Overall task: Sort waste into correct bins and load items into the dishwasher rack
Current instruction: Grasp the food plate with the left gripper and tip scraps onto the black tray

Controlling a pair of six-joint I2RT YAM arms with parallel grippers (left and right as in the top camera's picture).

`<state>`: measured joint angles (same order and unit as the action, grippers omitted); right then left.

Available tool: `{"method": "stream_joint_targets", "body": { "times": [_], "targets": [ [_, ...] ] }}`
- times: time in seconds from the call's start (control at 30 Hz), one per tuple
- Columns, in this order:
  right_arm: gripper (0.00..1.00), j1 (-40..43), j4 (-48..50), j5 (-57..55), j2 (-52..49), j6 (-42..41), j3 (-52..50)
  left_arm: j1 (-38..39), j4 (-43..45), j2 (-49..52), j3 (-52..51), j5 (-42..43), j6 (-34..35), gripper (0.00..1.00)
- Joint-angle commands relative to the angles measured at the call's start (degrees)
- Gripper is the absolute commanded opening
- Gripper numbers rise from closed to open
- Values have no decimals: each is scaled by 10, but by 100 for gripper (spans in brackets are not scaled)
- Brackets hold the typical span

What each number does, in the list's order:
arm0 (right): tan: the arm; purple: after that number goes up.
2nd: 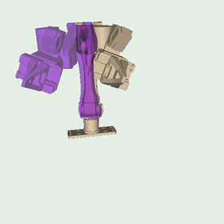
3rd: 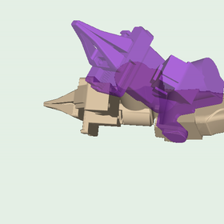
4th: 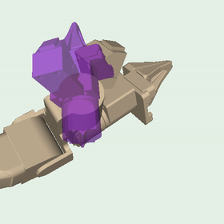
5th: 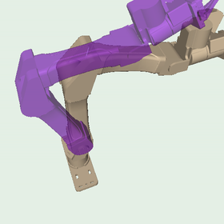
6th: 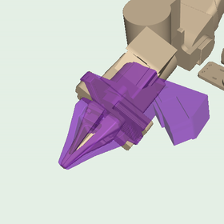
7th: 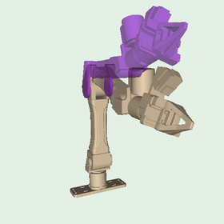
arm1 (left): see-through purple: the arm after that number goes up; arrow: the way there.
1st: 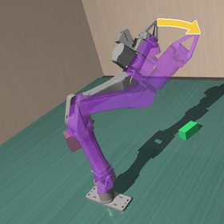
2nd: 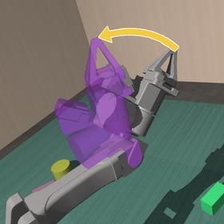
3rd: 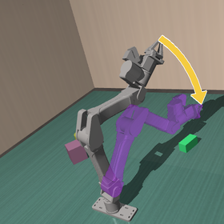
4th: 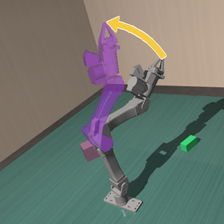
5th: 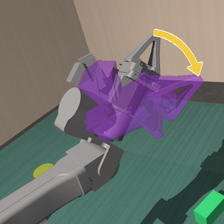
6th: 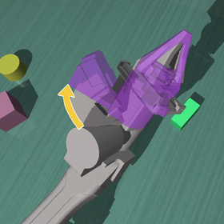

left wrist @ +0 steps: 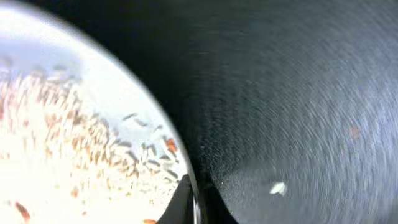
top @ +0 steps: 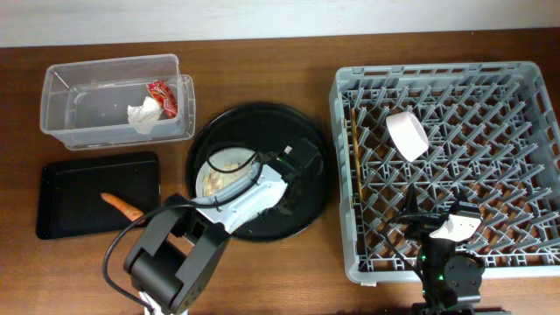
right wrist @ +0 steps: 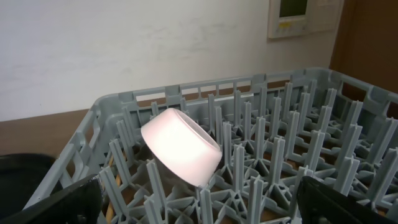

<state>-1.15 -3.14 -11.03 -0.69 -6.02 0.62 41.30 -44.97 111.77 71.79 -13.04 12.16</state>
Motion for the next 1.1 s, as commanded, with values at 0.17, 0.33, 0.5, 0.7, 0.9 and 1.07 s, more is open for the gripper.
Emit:
{"method": "stream_joint_targets", "body": {
  "times": [0.17, 0.33, 0.5, 0.7, 0.9, 1.07],
  "targets": [
    [98, 5, -5, -1, 3, -2, -3, -2, -53, 17, 46, -20, -16, 0],
    [98, 5, -5, -1, 3, -2, -3, -9, -164, -51, 110, -23, 64, 0],
    [98, 5, -5, -1, 3, -2, -3, -98, -188, -169, 110, 58, 80, 0],
    [98, 5, -5, -1, 3, -2, -3, -350, -216, -189, 107, 211, 18, 0],
    [98, 5, -5, -1, 3, -2, -3, -511, -176, -189, 107, 308, -101, 0],
    [98, 5, -5, -1, 3, -2, -3, -567, -172, -189, 106, 427, -140, 0]
  ]
}}
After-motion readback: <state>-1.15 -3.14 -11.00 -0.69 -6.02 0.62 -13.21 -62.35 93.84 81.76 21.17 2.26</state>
